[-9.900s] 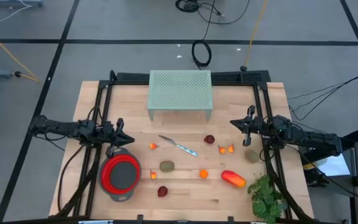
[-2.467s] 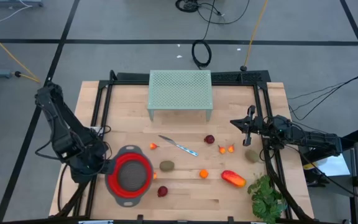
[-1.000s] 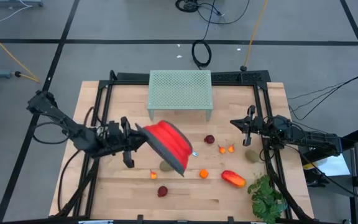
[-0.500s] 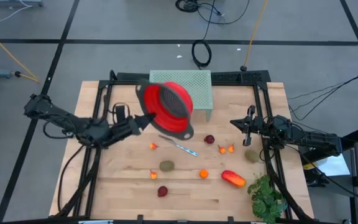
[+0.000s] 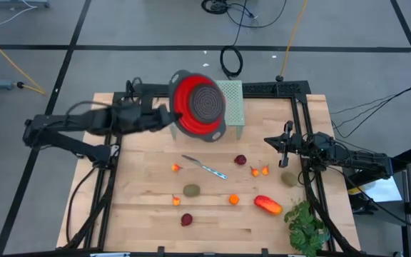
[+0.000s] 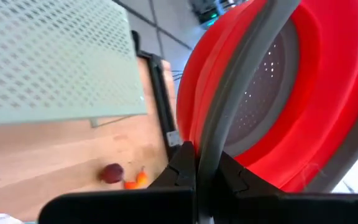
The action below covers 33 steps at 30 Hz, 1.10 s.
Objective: Pick & Place Fruit
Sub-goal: Put the red strainer bowl on the shelf
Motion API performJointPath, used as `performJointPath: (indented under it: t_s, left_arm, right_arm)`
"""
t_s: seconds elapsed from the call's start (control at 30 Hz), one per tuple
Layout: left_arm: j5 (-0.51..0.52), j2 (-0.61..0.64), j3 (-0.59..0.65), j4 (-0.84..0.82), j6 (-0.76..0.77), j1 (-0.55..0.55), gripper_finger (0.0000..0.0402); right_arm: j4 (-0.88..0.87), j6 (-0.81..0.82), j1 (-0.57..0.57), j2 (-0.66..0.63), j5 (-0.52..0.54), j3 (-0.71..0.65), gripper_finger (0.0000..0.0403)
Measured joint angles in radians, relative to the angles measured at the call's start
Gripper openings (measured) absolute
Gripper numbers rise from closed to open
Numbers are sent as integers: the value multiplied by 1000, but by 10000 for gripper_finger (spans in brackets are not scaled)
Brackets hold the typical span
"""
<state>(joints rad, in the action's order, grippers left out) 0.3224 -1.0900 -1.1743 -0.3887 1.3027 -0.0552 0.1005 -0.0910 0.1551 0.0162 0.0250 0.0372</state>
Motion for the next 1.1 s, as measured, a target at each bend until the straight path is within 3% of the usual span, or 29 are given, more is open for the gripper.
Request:
performJointPath:
  t_s: [0.43, 0.77, 1.1]
  left_arm:
    - [-294, -39, -49, -208, 13, -289, 4]
    - [-551, -173, -49, -191, -17, -468, 4]
    - [-628, -209, -71, -229, -56, -574, 4]
  right_arm:
    - [0, 0, 0, 0, 0, 0, 0]
    - [0, 0, 0, 0, 2, 0, 0]
    - [0, 0, 0, 0, 1, 0, 0]
